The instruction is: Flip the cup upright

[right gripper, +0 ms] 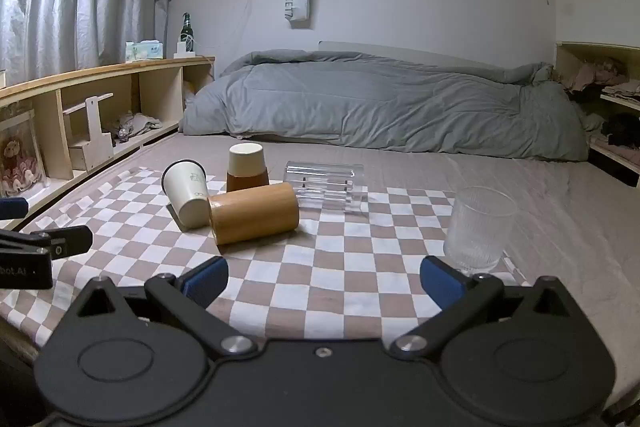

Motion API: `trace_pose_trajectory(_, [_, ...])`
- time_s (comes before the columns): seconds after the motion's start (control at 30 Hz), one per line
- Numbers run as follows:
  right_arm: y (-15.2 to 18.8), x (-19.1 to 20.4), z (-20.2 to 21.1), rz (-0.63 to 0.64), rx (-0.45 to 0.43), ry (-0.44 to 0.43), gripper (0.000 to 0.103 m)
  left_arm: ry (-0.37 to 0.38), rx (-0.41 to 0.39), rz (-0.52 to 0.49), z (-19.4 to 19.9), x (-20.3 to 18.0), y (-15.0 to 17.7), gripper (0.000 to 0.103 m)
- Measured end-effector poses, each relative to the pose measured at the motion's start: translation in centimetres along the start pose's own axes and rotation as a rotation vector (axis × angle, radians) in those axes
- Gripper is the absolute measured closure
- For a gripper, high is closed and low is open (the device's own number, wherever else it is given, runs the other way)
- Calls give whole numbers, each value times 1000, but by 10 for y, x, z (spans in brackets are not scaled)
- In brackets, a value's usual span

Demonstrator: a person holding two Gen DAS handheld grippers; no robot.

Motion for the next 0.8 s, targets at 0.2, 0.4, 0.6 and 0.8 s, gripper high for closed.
trace_pose_trajectory(0.2, [0,0,0,-2,-2,-2,0,-1,3,-1,0,0,0,0])
trace_pose_trajectory(0.4, [0,1,0,-3,-2,-3,0,0,4,-2,0,0,0,0])
trace_pose_trajectory(0.6, [0,1,0,-3,-1,-5,0,1,5,-3,0,0,0,0])
trace_pose_trajectory(0.8, [-1,1,0,-3,0,-4,0,0,6,-2,0,0,0,0])
Point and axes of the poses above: each gripper's, at about its wrist camera, not at the fingertips, and z roughly against the way its jaws point, x to its left, y to its underside, the point moved 8 cm from there along -z, roughly the way its jaws point, and after that the axes turned 8 degrees about x, right-handed, at the moved point
